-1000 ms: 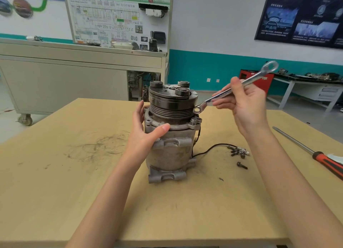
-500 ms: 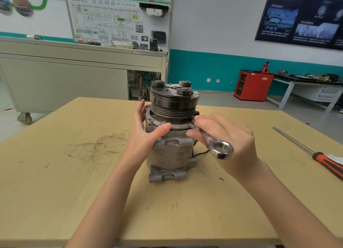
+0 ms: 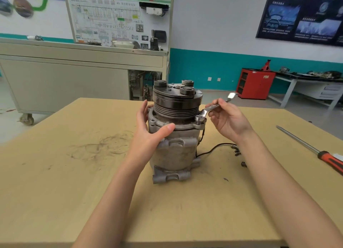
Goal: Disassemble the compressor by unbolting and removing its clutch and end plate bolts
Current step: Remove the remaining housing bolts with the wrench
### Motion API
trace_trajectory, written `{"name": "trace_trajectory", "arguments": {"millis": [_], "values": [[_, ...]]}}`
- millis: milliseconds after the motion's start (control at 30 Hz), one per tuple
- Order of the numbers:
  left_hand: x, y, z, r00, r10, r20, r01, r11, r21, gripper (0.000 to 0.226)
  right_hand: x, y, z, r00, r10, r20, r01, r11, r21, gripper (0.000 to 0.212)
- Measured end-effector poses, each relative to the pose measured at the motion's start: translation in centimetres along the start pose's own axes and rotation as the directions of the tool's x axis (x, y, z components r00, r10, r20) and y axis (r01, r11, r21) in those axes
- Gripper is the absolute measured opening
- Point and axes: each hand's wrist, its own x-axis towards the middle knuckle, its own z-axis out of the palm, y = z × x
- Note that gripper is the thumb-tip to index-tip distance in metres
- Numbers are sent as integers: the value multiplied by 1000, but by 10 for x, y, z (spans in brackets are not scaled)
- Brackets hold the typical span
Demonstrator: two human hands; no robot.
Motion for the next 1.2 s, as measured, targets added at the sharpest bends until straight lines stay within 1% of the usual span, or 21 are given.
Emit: {"name": "trace_trajectory", "arguments": {"millis": [100, 167, 233, 267, 333, 400, 500, 567, 600, 633, 667, 700, 767, 833, 967, 1033, 1067, 1100, 1133, 1167, 1200], "values": [[0, 0, -1, 1000, 0, -1, 0, 1000, -8, 108, 11, 4, -1, 996, 79, 30, -81, 996, 45, 37], [0, 0, 0, 1000, 3, -2, -3, 1000, -11, 108, 11, -1, 1, 998, 67, 2, -67, 996, 51, 38], [0, 1, 0, 1000, 6, 0, -6, 1000, -8, 108, 5, -14, 8, 996, -32, -83, 36, 998, 43, 39], [0, 0, 0, 1000, 7, -1, -7, 1000, -9, 108, 1, -21, 13, 981, -112, -156, 112, 994, -7, 39], [0, 0, 0, 1000, 10, -6, -10, 1000, -13, 109, -12, -34, 26, 908, -316, -275, 257, 939, -229, 35], [1, -1, 0, 1000, 10, -4, -10, 1000, -18, 109, -28, -39, 41, 821, -523, -230, 367, 791, -491, 31], [1, -1, 0, 1000, 10, -4, -10, 1000, -15, 110, -50, -32, 62, 716, -697, 47, 472, 433, -768, 27], [1, -1, 0, 1000, 10, -4, -10, 1000, -19, 110, -57, -23, 69, 625, -719, 305, 517, 88, -851, 29], [1, -2, 0, 1000, 11, -4, -11, 1000, -20, 110, -59, -17, 71, 572, -701, 426, 524, -87, -847, 32], [1, -2, 0, 1000, 13, -4, -13, 1000, -21, 110, -59, -12, 72, 518, -679, 520, 515, -237, -823, 36], [1, -2, 0, 1000, 17, -4, -17, 1000, -20, 110, -60, -8, 73, 470, -661, 585, 495, -351, -795, 39], [1, -2, 0, 1000, 20, -5, -20, 1000, -19, 110, -60, -5, 75, 434, -650, 624, 476, -423, -771, 41], [2, -3, 0, 1000, 26, -11, -27, 999, -19, 107, -61, 2, 79, 394, -639, 661, 463, -484, -743, 33], [2, -4, 1, 999, 38, -19, -38, 999, -18, 104, -62, 9, 83, 397, -611, 685, 458, -514, -725, 21], [3, -4, 1, 999, 46, -16, -46, 999, -11, 105, -61, 20, 87, 367, -519, 772, 422, -646, -635, 38], [2, -2, 1, 999, 37, -12, -37, 999, -15, 108, -62, 18, 81, 353, -560, 750, 424, -618, -662, 45], [1, -1, 1, 999, 33, -12, -34, 999, -14, 108, -63, 17, 76, 368, -625, 688, 467, -516, -718, 46], [0, -1, 1, 1000, 28, -12, -28, 1000, -12, 108, -64, 17, 70, 415, -706, 574, 534, -322, -782, 43], [0, 0, 1, 1000, 21, -11, -21, 1000, -12, 109, -65, 17, 65, 494, -767, 410, 594, -46, -803, 36], [0, 1, 1, 1000, 15, -12, -15, 1000, -13, 109, -64, 16, 59, 595, -773, 221, 608, 254, -752, 28], [0, 1, 1, 1000, 12, -12, -12, 1000, -12, 109, -60, 13, 53, 693, -720, 42, 574, 516, -636, 25]]}}
